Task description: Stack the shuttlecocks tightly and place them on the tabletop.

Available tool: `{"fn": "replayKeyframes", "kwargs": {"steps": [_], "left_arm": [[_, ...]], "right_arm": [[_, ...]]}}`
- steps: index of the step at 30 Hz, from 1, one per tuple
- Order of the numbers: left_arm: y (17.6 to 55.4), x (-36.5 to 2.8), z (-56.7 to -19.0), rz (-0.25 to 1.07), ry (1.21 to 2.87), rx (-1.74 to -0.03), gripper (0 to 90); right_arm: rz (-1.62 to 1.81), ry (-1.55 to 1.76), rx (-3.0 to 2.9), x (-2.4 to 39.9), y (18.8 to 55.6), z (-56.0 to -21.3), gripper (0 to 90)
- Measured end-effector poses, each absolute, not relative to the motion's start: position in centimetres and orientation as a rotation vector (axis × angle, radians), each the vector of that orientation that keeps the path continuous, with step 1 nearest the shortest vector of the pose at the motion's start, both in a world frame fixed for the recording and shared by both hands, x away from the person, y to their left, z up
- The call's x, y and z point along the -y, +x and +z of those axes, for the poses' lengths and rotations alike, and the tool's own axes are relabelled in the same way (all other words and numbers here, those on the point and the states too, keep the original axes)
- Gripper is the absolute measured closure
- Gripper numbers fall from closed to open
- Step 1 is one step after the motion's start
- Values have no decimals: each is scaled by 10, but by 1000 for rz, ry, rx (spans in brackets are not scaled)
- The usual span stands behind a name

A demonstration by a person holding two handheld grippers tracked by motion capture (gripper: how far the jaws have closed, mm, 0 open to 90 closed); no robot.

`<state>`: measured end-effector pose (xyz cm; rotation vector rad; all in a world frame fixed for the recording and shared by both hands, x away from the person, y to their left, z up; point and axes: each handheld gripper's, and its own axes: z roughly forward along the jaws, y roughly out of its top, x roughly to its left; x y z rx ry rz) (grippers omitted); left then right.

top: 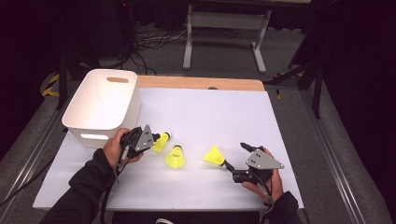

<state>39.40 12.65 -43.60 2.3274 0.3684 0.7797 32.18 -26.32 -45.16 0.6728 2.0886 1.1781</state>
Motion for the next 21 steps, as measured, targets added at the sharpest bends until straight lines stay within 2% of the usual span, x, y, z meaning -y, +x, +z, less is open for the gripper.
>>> {"fn": "replayKeyframes", "kwargs": {"steps": [7,12,15,17,21], "left_arm": [[399,-122,-416,748,2323,-493,900],[395,-123,-415,782,2403,-440,895],[400,-124,-422,723,2424,-444,780],[402,-124,-425,688,2435,-428,740],[401,-125,-428,680,2436,-414,614]], "right_arm": [[1201,696,-2089,267,323,-451,164],[1201,695,-2094,268,323,-451,163],[1208,709,-2095,269,325,-452,163],[1208,710,-2100,268,325,-452,163],[1201,700,-2105,267,324,-452,163]]}}
